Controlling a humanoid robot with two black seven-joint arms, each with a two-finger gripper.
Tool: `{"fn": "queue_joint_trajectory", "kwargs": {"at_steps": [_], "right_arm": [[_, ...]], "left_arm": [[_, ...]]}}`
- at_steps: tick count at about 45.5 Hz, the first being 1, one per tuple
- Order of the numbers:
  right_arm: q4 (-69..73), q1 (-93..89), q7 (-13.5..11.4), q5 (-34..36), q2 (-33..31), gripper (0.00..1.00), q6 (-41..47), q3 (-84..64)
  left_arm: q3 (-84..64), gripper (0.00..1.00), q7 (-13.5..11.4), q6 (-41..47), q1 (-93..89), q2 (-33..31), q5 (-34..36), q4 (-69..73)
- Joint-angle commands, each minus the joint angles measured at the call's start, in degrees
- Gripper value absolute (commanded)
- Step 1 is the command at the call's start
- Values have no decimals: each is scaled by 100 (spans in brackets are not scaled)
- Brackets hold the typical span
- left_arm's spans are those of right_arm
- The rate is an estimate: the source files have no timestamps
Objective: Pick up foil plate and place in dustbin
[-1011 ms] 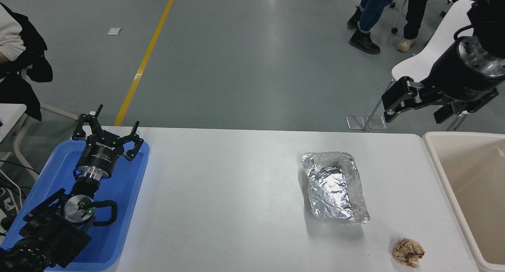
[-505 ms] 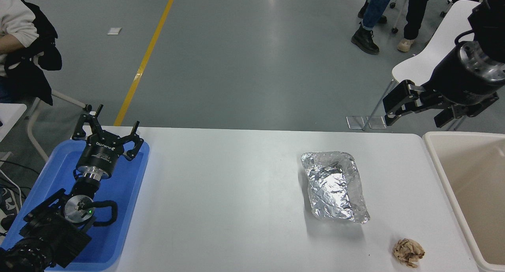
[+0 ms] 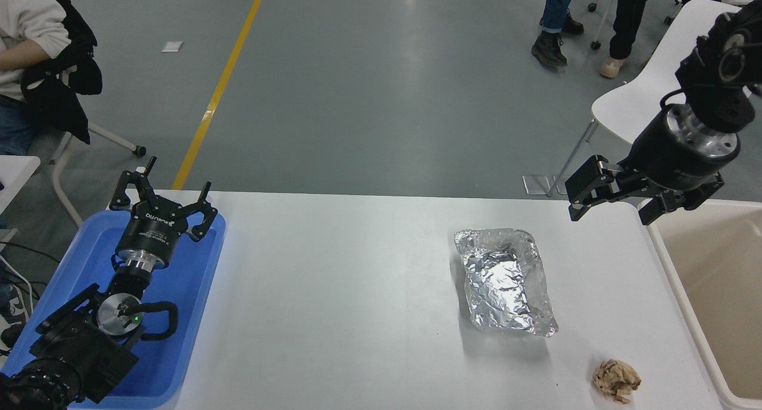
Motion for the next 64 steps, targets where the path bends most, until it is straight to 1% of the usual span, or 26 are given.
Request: {"fn": "queue_joint_trajectory", "kwargs": {"at_steps": [1,5,8,12,17,35,39,44,58,64], "right_arm": [[-99,-893,-1,-20,26,100,-1064,49],[-204,-1306,8,-63,61,100,-1433,75],[-318,-1693,-1,-247,79,100,-1644,207],[-590,-2176,-1,-616,52,100,-1820,531],[-969,-2722,-1,-775,61,100,-1953,796],[-2190,-4005,-1,-784,421,100,-2058,1235],[-2340,-4243,-1,-784,430,100,-2058,1507],[-2472,-4410,-1,-784,606,100,-2067,1719],[-2894,-4779,-1,-784,817,100,-2093,1798],[-3000,-5051,-1,-784,817,100,-2356,1991]], "left_arm": [[0,100,-1,0,0,4,0,-4],[0,100,-1,0,0,-5,0,-4],[0,100,-1,0,0,-5,0,-4],[0,100,-1,0,0,-5,0,-4],[0,100,-1,0,0,-5,0,5],[0,100,-1,0,0,4,0,5],[0,100,-1,0,0,4,0,5],[0,100,-1,0,0,4,0,-4],[0,100,-1,0,0,4,0,-4],[0,100,-1,0,0,4,0,-4]]}}
